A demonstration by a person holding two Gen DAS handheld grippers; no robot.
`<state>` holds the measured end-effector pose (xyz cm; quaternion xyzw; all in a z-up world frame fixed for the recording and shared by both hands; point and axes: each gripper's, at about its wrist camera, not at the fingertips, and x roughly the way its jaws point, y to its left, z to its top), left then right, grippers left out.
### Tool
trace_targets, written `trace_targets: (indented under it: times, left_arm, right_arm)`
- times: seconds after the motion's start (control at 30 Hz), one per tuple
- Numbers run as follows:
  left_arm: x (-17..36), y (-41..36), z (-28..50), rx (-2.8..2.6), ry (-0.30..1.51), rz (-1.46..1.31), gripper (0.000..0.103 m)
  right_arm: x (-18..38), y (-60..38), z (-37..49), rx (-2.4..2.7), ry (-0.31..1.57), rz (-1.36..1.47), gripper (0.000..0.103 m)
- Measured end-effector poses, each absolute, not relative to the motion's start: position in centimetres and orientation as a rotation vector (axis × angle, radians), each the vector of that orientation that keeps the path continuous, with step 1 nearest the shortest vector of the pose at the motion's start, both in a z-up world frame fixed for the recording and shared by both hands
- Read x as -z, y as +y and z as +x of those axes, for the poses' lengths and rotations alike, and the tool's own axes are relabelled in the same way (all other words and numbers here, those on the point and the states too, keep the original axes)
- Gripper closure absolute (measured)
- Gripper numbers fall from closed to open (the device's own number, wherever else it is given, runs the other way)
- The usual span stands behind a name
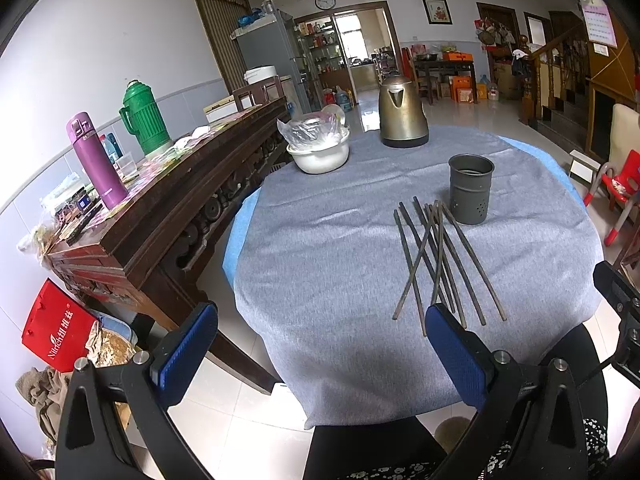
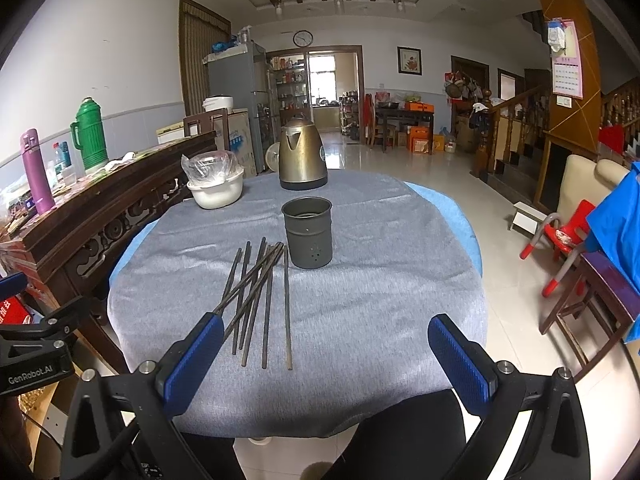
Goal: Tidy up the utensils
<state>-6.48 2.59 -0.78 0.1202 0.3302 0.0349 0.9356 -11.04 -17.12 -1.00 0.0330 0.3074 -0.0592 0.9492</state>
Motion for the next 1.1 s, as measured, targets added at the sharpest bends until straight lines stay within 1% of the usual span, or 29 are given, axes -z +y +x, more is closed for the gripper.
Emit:
trace_targets:
  times: [0.53, 0.7, 0.83, 0.87, 0.9, 0.93, 1.0, 1.1]
  left_arm:
    - [1.8, 3.6, -5.8, -0.066, 0.707, 0.211, 0.000]
    - [2.2, 4.3, -4.3, -0.032, 0.738, 0.178, 0.000]
    - [3.3, 4.7, -1.6, 0.063, 0.804, 0.132, 0.000]
    - [3.8, 4.8, -0.6, 0.089, 0.826, 0.117, 0.000]
    - [4.2, 4.9, 0.1, 0.108, 0.844, 0.108, 0.000]
    - [4.6, 5.1, 0.9, 0.120, 0.863, 0.100, 0.000]
    - [5.3, 5.3, 2.4, 0.141, 0.891, 0.078, 0.000]
    - [6.4, 5.3, 4.8, 0.181, 0.913, 0.055, 0.001]
  right_arm:
    - [1.8, -16.1, -10.0, 0.113, 0.665, 0.033, 0.000]
    - [1.6, -16.8, -8.0, 0.082, 0.683, 0.076, 0.000]
    - [2.2, -17.8, -4.5, -0.010, 0.736, 0.135, 0.001]
    - [2.4, -17.8, -3.8, -0.026, 0.747, 0.145, 0.005]
    - [3.0, -18.1, -2.3, -0.057, 0.783, 0.175, 0.011]
    - [3.5, -18.3, -1.5, -0.072, 0.804, 0.194, 0.015]
    - [5.1, -18.7, 1.1, -0.118, 0.870, 0.246, 0.039]
    - [7.4, -18.5, 4.1, -0.132, 0.947, 0.253, 0.054]
